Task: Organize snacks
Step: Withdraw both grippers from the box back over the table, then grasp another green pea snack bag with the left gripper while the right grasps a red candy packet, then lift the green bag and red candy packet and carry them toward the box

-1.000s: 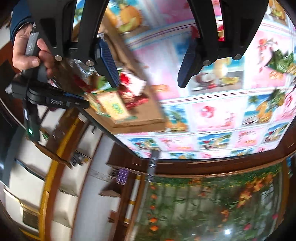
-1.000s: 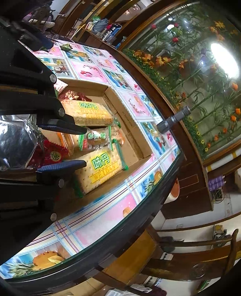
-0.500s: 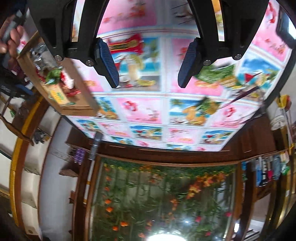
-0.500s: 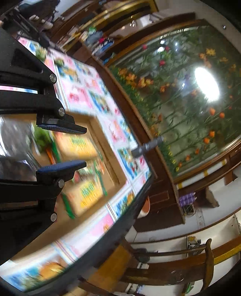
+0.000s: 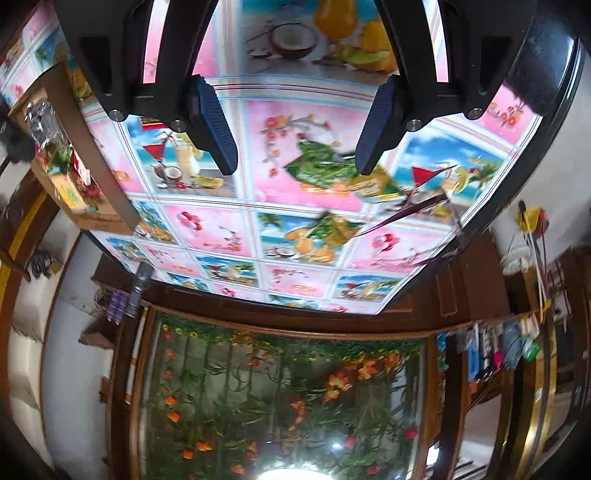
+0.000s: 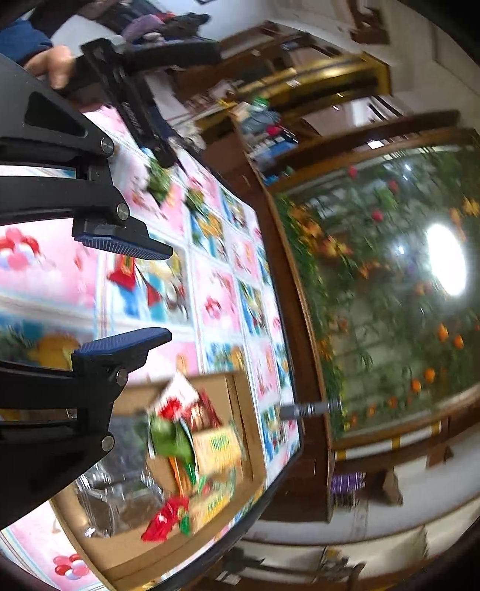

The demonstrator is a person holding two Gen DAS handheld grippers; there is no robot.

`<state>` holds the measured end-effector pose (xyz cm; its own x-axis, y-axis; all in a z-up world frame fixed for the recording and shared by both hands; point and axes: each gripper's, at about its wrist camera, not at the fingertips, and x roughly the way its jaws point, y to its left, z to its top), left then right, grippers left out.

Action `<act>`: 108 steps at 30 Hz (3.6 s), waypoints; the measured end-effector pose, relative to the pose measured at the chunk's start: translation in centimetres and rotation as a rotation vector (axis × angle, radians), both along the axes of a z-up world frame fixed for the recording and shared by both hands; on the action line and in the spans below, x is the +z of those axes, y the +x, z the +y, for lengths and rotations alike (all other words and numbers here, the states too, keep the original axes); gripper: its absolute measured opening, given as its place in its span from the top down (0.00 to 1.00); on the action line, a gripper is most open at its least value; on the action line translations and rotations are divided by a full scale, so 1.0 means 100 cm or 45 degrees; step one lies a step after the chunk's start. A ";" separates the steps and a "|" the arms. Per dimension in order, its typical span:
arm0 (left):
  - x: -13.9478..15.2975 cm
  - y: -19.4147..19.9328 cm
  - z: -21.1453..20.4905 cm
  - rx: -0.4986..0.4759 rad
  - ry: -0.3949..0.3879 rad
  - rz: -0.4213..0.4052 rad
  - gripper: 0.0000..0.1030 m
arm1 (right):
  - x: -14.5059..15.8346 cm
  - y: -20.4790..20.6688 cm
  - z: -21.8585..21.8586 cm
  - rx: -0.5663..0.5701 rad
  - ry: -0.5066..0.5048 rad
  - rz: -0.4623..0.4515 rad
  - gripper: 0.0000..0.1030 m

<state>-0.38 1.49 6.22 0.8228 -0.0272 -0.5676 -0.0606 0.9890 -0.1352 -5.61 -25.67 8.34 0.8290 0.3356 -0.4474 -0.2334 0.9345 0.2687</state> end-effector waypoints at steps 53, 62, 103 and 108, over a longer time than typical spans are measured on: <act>-0.046 0.089 0.001 -0.148 0.155 0.317 0.58 | -0.071 0.101 0.088 0.400 -0.300 0.461 0.78; -0.051 0.079 -0.028 -0.211 0.115 0.375 0.71 | -0.069 0.105 0.079 0.342 -0.268 0.451 0.79; -0.039 0.059 -0.066 -0.317 0.103 0.290 0.72 | -0.058 0.114 0.054 0.181 -0.130 0.401 0.80; -0.037 0.058 -0.066 -0.317 0.107 0.277 0.72 | -0.058 0.116 0.050 0.165 -0.110 0.405 0.80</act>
<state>5.45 -5.13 2.49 0.6559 -0.1578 -0.7382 0.1658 0.9841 -0.0632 6.01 -20.70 2.58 0.5965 0.3787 -0.7077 -0.2691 0.9250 0.2682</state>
